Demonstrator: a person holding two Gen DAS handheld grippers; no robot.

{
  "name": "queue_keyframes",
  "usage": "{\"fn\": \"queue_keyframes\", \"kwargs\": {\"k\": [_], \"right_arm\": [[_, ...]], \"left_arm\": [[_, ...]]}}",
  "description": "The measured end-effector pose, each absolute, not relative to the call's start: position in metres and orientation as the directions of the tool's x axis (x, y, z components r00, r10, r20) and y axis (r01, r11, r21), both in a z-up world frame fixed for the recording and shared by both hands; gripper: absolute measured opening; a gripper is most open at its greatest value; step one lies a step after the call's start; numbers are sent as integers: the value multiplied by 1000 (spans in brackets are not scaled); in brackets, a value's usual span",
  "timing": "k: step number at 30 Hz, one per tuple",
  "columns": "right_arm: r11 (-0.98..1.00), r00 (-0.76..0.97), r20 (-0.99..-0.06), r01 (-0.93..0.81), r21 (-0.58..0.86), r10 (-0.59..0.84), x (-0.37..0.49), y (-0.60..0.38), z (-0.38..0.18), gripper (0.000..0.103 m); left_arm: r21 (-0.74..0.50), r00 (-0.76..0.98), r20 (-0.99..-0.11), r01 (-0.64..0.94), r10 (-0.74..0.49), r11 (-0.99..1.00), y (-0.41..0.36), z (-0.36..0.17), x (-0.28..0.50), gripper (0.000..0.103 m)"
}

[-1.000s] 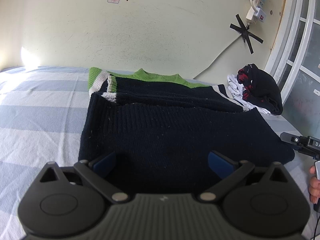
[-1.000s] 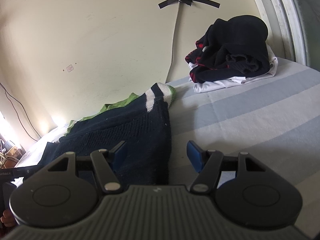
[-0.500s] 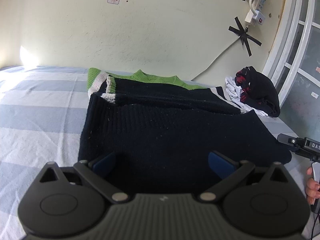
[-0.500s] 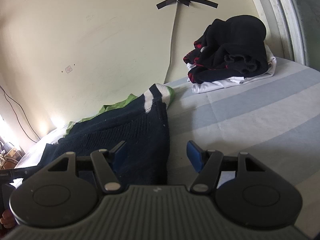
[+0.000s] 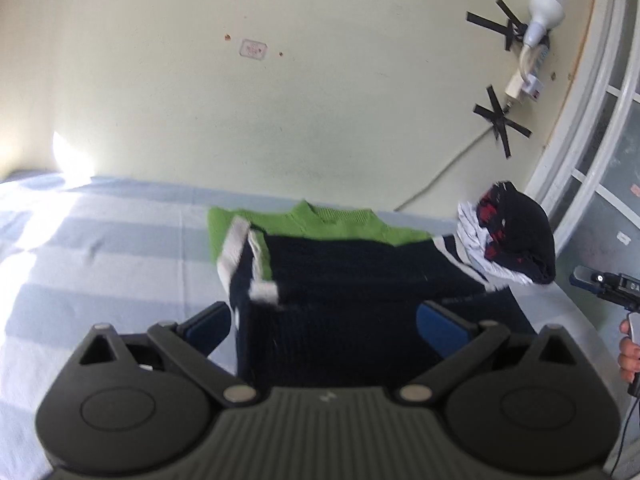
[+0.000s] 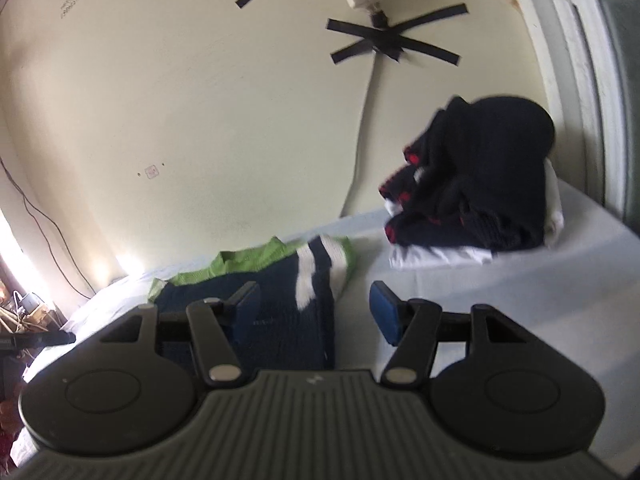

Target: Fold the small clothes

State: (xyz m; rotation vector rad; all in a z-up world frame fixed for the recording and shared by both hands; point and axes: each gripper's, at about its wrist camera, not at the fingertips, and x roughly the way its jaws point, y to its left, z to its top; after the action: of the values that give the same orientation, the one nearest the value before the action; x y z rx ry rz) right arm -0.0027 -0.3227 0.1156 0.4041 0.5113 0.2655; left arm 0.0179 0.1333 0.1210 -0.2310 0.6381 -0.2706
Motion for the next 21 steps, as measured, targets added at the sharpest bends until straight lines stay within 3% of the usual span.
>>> {"fn": "queue_keyframes", "kwargs": {"k": [6,11,15,18,19,20,21], "right_arm": [[848,731,-490,-231,477,475,120,-290,135,64],[836,623,-596,-185,516,506,228,-241,89,64],[849,559,-657,-191,492,507,287,-207,55,72],[846,500,-688,-222,484,525,312,-189,32,72],[845,483,-696,-242,478,532,315,-184,27,71],[843,468,-703,-269,465,536,316,-178,23,69],[850,481,-701,-306,428,526,313,-173,24,43]], "left_arm": [[-231,731,-642,102,-230,968,114,134,145,99],[-203,679,-708,66,-193,977,84,99,237,98],[-127,631,-763,67,-141,990,63,62,280,97],[-115,589,-797,71,-134,991,58,38,295,75],[-91,610,-784,75,-118,993,55,37,292,55],[-67,621,-776,91,-110,994,51,36,288,45],[-62,625,-772,101,-112,993,48,37,285,30]]}}
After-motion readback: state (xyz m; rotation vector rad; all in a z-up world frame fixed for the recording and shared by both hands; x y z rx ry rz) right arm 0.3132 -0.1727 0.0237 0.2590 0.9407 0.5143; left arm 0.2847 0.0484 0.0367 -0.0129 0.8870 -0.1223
